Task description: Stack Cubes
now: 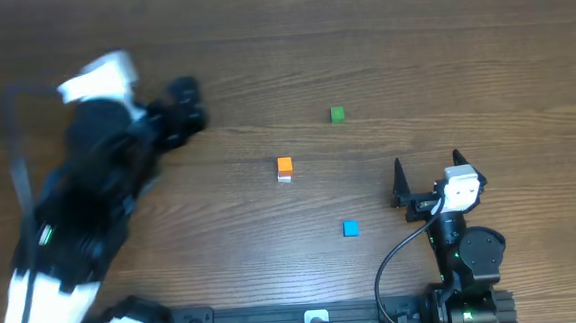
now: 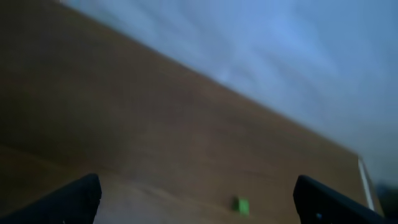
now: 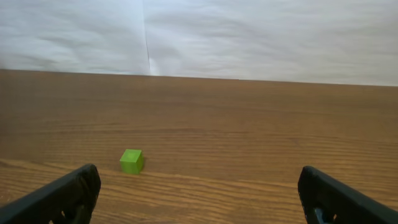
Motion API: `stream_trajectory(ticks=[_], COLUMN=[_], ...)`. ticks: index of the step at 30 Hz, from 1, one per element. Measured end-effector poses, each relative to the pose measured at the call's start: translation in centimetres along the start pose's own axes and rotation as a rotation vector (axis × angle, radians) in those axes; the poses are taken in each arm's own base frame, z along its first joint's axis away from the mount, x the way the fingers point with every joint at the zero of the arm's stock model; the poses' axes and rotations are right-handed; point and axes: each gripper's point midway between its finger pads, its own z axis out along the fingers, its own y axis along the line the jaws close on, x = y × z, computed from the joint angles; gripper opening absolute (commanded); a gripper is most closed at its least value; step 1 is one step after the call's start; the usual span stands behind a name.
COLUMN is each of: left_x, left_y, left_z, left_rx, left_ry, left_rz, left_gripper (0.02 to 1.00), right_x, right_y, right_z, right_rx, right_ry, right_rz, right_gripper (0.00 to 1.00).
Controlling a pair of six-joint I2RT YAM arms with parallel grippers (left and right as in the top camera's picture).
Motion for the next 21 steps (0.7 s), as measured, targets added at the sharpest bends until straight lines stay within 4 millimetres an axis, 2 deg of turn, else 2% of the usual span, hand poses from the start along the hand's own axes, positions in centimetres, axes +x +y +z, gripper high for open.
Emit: stream_trajectory(ticks=[1,5,8,11,13,16,21], left_x=[-0.4,-1.3,-0.3,1.4,3.4,5.4,7.4], left_y=[1.4,3.0,4.9,6.4,7.7,8.8,10.0], left_z=[-0.9,-2.7,-3.6,-3.5,-2.8,-2.3,-2.1], left_rx=[0.007,0.081,0.107,0.121,0.120,0.130,0.129], left_ry=[-0.054,-0.218,-0.316,-0.370,-0.373,-0.399,-0.431], left_rz=[0.008,0.062,0.123,0.171,0.202,0.241,0.322], left_gripper=[0.991,0.991,0.991,0.989,0.985,0.976,0.967], right_x=[0.0,0.0,0.0,0.0,0.0,0.0,0.0], right_y=[0.0,0.0,0.0,0.0,0.0,0.0,0.0], right_z=[0.0,0.0,0.0,0.0,0.0,0.0,0.0], right_rx=[0.000,0.000,0.000,0.000,0.000,0.000,0.000], right_ry=[0.000,0.000,0.000,0.000,0.000,0.000,0.000], right_rz=[0.000,0.000,0.000,0.000,0.000,0.000,0.000], right_gripper=[0.993,0.991,0.989,0.993,0.993,0.993,0.991])
